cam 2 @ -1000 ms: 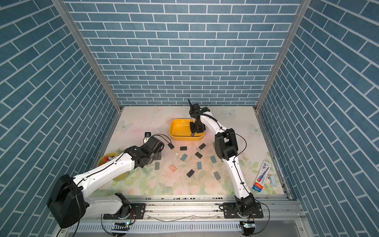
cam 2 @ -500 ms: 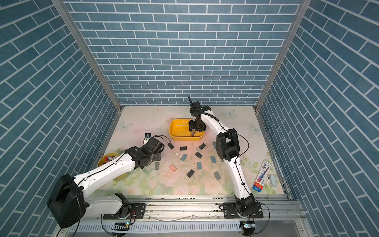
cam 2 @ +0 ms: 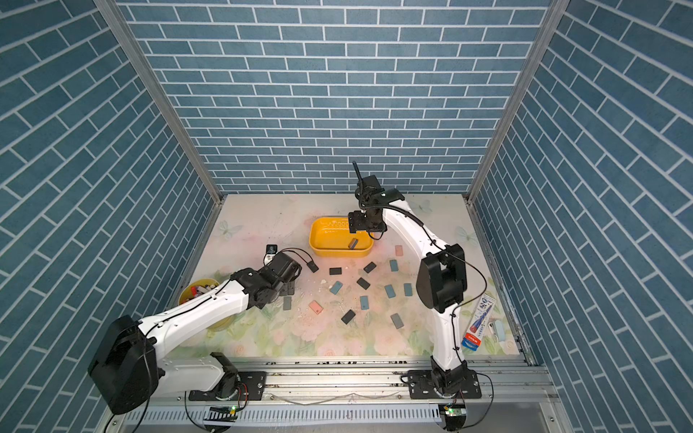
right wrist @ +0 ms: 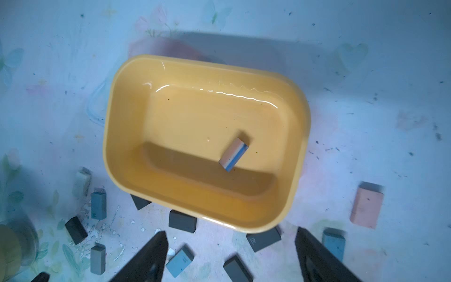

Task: Put the eraser in the storage box
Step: Pick up the eraser from the center of the board.

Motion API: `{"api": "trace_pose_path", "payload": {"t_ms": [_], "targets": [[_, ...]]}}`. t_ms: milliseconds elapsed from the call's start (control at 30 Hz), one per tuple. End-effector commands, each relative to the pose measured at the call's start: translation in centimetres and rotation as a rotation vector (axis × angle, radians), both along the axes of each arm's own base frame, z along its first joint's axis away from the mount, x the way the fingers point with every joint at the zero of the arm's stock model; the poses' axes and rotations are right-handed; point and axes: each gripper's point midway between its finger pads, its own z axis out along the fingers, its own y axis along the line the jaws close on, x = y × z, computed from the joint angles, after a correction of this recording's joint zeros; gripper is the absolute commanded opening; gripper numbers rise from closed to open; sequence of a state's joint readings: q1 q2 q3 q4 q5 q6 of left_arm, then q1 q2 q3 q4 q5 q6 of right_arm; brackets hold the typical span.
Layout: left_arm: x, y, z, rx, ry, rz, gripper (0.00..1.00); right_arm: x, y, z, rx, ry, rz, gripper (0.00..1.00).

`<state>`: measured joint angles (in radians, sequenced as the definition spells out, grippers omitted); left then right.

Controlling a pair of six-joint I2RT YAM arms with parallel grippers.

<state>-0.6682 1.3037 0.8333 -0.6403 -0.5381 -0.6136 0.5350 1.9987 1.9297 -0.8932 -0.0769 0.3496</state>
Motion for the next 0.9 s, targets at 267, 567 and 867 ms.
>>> {"api": "trace_pose_path", "payload": {"t_ms": [267, 567, 867], "targets": [[-1.9, -0.7, -3.5, -0.032, 0.114, -0.032, 0.99, -5.3, -5.6, 2.0, -0.061, -0.187, -0.074, 0.85], [-3.2, -1.8, -5.6, -0.126, 0.184, -0.043, 0.95, -8.0, -9.6, 1.1, -0.124, -0.265, -0.147, 0.86], [-4.0, -2.7, -6.8, -0.182, 0.225, -0.035, 0.88, -8.7, -11.3, -0.8, -0.152, -0.285, -0.207, 0.86]]}}
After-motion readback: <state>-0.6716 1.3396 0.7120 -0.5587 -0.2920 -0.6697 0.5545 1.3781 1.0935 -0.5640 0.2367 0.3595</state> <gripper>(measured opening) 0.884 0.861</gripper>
